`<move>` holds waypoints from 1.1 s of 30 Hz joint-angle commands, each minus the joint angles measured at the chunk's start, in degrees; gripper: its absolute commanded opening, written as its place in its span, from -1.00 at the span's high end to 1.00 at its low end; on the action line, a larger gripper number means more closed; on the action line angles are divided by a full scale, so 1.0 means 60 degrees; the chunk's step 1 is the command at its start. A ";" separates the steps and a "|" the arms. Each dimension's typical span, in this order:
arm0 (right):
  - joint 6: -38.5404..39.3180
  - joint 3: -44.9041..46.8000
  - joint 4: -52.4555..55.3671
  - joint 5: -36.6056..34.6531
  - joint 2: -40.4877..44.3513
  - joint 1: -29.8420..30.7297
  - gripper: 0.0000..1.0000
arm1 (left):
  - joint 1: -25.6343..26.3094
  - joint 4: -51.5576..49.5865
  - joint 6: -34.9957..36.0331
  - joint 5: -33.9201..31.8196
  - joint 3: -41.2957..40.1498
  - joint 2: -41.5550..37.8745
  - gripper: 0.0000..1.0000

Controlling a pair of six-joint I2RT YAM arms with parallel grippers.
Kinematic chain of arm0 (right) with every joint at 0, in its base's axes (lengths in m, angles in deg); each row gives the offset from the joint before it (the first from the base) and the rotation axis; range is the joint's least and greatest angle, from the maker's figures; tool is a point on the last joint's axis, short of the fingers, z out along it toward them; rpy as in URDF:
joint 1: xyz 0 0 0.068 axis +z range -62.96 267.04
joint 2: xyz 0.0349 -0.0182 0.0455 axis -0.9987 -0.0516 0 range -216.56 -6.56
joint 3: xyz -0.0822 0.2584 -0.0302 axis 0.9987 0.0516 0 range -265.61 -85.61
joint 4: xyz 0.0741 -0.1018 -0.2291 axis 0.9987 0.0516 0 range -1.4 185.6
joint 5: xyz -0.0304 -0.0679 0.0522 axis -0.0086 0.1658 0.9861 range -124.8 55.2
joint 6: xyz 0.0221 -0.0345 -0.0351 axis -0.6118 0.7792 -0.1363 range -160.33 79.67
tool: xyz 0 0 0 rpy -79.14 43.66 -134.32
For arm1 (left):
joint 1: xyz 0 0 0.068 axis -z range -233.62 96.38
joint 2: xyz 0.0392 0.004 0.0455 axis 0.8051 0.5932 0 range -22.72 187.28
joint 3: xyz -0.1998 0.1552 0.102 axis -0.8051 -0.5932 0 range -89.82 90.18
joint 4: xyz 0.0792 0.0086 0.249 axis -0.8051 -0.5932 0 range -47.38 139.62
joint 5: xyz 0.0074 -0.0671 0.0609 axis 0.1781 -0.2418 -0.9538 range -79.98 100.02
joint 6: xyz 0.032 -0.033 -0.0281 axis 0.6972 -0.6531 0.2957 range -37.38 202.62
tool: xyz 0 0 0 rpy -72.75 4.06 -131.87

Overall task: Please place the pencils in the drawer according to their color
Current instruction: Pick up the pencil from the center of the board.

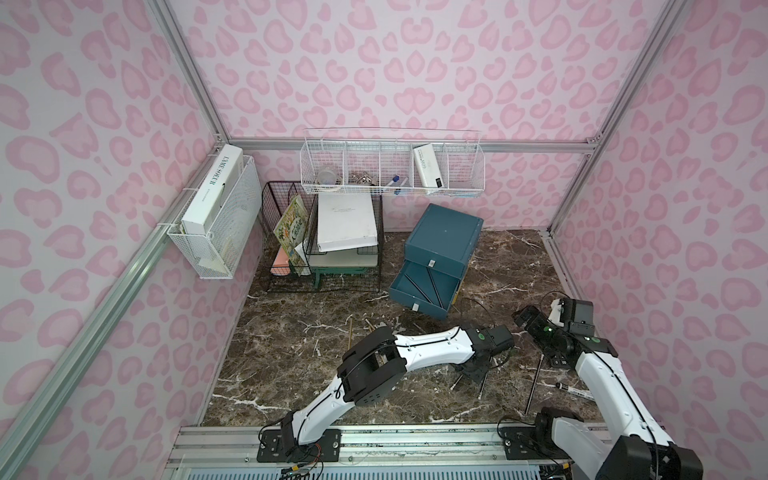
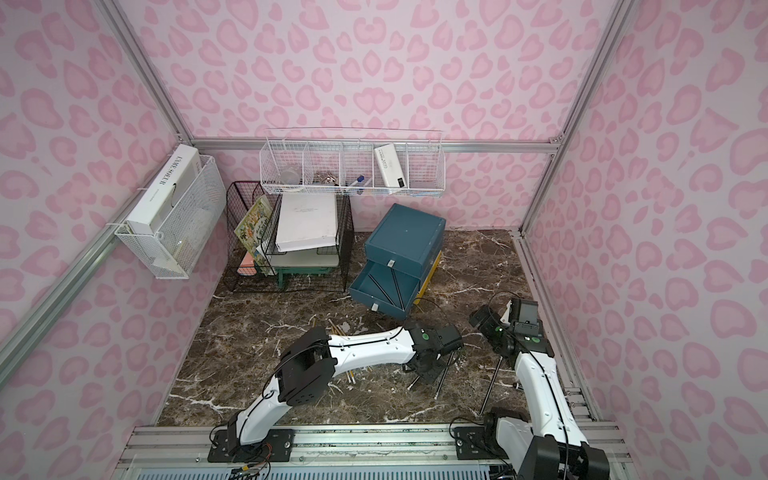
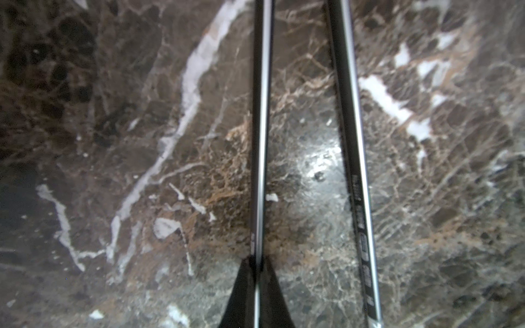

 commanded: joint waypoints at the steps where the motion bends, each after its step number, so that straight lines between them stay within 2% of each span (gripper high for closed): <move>1: 0.0076 -0.0132 0.0121 0.0083 0.0012 -0.0007 -0.99 | -0.0010 -0.0168 -0.0009 0.0621 -0.0193 0.0230 1.00; 8: 0.0108 -0.0227 0.0094 0.0142 -0.0052 -0.0027 -1.00 | -0.0089 -0.0280 0.0135 0.0505 -0.0234 -0.0163 1.00; 20: 0.0124 -0.0363 -0.0200 0.0303 -0.0454 -0.0050 -1.00 | -0.0142 -0.0929 0.0126 0.0442 0.0151 -0.2043 1.00; 27: 0.0019 -0.0306 -0.0358 0.0405 -0.0550 -0.0032 -1.00 | -0.0542 -0.0684 -0.0801 0.0787 0.0119 -0.3349 1.00; 33: -0.0070 -0.0288 -0.0419 0.0464 -0.0547 -0.0045 -0.99 | -0.1217 0.0006 -0.2142 0.1067 -0.0288 -0.4474 1.00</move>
